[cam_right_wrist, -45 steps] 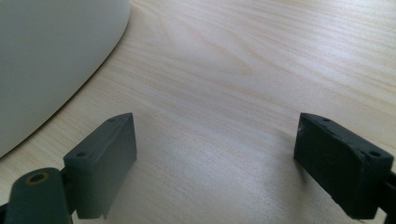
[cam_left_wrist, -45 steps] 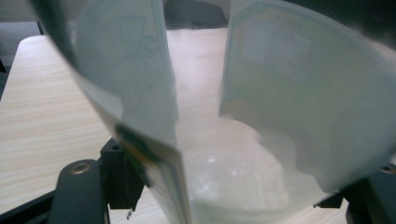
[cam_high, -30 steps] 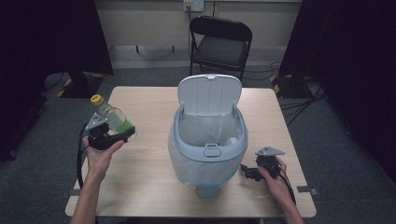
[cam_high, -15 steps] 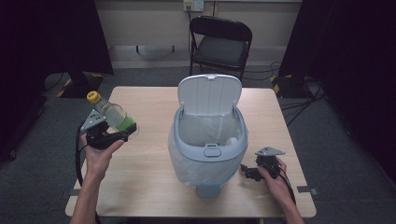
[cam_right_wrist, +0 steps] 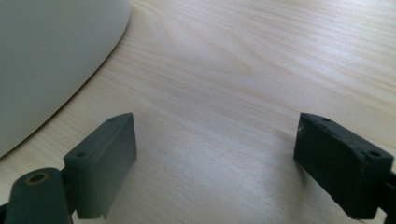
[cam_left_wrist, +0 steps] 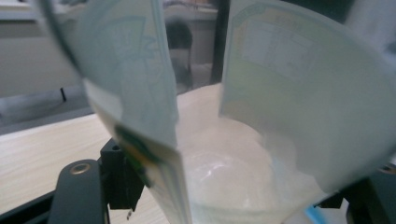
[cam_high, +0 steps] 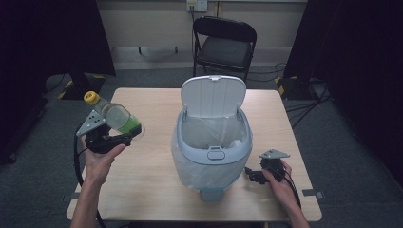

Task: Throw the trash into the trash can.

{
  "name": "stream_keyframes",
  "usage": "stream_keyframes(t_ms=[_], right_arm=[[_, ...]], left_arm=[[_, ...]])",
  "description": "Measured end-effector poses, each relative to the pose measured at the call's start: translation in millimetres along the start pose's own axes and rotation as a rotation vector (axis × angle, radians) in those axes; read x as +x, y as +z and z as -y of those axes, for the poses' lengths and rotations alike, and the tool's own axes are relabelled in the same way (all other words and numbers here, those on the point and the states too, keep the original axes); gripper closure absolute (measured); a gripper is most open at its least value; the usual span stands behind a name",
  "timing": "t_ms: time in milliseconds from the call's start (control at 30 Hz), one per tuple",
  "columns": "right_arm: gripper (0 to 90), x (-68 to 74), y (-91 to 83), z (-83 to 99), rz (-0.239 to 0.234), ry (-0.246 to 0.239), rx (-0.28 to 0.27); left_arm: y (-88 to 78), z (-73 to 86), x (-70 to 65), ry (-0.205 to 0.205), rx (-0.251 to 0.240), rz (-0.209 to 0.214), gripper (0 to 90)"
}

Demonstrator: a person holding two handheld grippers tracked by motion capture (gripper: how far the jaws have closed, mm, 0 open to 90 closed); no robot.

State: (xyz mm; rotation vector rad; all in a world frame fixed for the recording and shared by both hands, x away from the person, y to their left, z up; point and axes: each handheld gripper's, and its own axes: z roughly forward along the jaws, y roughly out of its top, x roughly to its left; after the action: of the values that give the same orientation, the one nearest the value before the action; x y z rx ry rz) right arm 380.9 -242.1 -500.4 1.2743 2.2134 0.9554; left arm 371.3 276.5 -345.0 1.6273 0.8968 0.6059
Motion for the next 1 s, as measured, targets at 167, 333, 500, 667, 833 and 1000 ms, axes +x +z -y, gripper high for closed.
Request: stream_keyframes(t_ms=[167,333,500,667,833,1000], right_arm=[[12.1,0.0,0.0,0.0,0.0,0.0,0.0],[12.1,0.0,0.0,0.0,0.0,0.0,0.0],[12.0,0.0,0.0,0.0,0.0,0.0,0.0],[12.0,0.0,0.0,0.0,0.0,0.0,0.0],[12.0,0.0,0.0,0.0,0.0,0.0,0.0],[12.0,0.0,0.0,0.0,0.0,0.0,0.0]], left_arm=[[-7.8,-11.7,-10.3,0.012,-0.024,0.031,28.1],[-12.2,-18.0,-16.8,0.019,-0.047,0.055,28.1],[-15.7,-22.7,-19.5,0.017,-0.073,0.081,28.1],[-20.7,-30.4,-25.6,0.025,-0.107,0.104,28.1],[-20.2,-43.1,-30.8,0.058,-0.148,0.151,28.1],[-15.6,-49.8,-37.1,0.063,-0.16,0.169,28.1]])
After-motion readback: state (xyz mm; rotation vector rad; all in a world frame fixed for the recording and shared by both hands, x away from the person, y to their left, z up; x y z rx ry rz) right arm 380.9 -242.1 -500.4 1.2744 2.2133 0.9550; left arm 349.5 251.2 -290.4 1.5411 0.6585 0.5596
